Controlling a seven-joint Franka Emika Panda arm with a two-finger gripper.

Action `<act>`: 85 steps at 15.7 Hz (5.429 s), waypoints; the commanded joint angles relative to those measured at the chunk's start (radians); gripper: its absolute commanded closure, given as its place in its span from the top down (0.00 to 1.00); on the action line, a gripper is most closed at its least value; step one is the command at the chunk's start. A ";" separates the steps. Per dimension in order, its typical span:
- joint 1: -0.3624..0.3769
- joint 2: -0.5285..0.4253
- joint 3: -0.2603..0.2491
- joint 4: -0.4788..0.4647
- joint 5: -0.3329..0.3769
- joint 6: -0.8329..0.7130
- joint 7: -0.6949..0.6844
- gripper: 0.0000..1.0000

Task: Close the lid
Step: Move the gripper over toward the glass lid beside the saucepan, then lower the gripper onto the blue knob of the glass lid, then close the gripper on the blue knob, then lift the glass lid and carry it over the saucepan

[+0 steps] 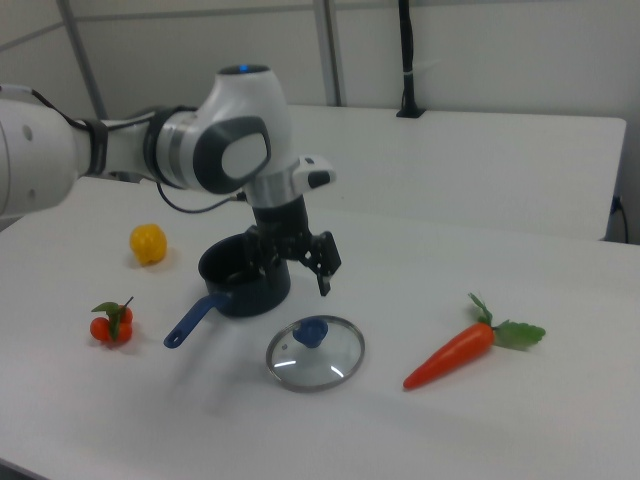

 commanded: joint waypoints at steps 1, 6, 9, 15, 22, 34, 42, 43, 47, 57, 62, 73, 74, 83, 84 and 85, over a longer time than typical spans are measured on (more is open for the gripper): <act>-0.001 0.014 -0.003 -0.121 0.011 0.162 -0.010 1.00; -0.009 0.057 -0.003 -0.132 0.017 0.240 0.096 1.00; -0.010 0.077 -0.003 -0.132 0.025 0.260 0.121 0.92; -0.007 0.079 -0.003 -0.143 0.025 0.259 0.122 0.79; -0.007 0.080 -0.003 -0.150 0.026 0.259 0.176 0.71; -0.009 0.091 0.000 -0.135 0.026 0.249 0.173 0.92; -0.005 0.109 0.005 -0.132 0.026 0.260 0.155 0.63; -0.007 0.109 0.005 -0.121 0.026 0.259 0.156 0.64; -0.009 0.111 0.005 -0.110 0.028 0.259 0.158 0.86; -0.009 0.112 0.005 -0.104 0.028 0.260 0.130 0.43; -0.010 0.100 0.003 0.010 0.045 0.130 0.135 0.38; 0.103 0.108 0.005 0.336 0.043 -0.172 0.145 0.38; 0.125 0.108 0.005 0.347 0.043 -0.182 0.145 0.38; 0.300 0.183 0.006 0.397 0.032 -0.166 0.173 0.38; 0.301 0.198 0.006 0.397 0.034 -0.163 0.171 0.38; 0.303 0.212 0.008 0.397 0.034 -0.137 0.171 0.38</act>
